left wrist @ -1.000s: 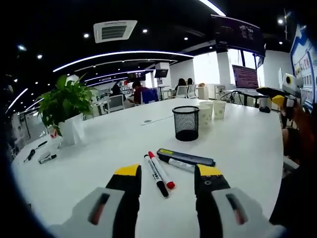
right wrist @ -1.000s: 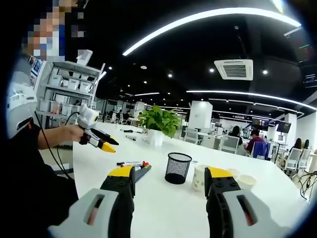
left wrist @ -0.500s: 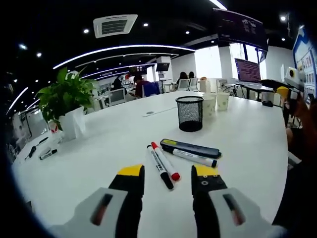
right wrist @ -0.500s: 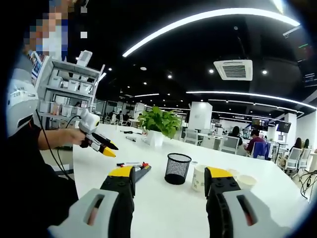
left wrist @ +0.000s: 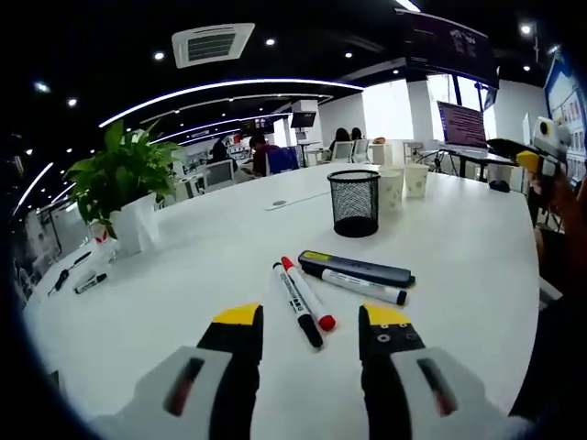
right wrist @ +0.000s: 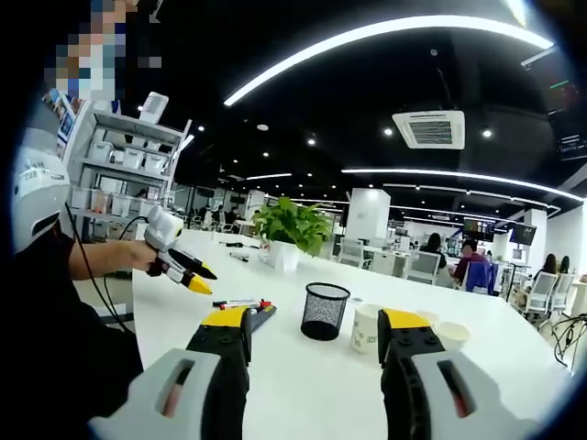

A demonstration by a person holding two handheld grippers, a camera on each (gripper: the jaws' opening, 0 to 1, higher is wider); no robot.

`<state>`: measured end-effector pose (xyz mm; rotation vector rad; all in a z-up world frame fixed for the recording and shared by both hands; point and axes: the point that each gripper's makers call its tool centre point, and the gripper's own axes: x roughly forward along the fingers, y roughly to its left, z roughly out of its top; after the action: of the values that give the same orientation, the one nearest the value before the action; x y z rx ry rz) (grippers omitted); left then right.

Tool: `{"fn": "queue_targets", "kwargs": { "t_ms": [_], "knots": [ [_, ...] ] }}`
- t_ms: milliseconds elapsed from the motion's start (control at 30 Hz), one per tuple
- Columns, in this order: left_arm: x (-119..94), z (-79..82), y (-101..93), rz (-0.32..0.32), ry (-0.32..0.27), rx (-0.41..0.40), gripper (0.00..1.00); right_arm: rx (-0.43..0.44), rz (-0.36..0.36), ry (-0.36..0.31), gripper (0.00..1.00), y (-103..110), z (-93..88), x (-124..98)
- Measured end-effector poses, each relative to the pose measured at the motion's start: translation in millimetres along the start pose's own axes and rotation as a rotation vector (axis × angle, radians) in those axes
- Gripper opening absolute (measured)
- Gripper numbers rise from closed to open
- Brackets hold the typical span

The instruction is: Place the scattered laser pointers and whiteboard markers into the pen holder and stack the scattered paper cups together

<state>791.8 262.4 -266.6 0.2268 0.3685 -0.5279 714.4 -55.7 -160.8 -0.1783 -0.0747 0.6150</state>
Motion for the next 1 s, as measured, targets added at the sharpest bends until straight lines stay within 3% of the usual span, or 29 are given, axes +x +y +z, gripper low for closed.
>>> {"fn": "queue_targets", "kwargs": {
  "t_ms": [233,500,800,1000],
  "knots": [
    [5,-12.0,-3.1,-0.012,0.037,-0.027,0.52,0.008,-0.043,-0.011,0.65,-11,3.7,-4],
    [3,-10.7,-5.6,-0.02,0.009,-0.025,0.5,0.01,-0.052,-0.016,0.6,-14,8.6,-12],
    [3,-15.6,5.4,0.002,0.005,-0.052,0.51,-0.001,-0.042,-0.016,0.63,-10,9.0,-10],
    [7,-22.3,6.2,0.02,0.025,0.005,0.51,-0.007,-0.053,-0.013,0.66,-12,6.0,-9]
  ]
}}
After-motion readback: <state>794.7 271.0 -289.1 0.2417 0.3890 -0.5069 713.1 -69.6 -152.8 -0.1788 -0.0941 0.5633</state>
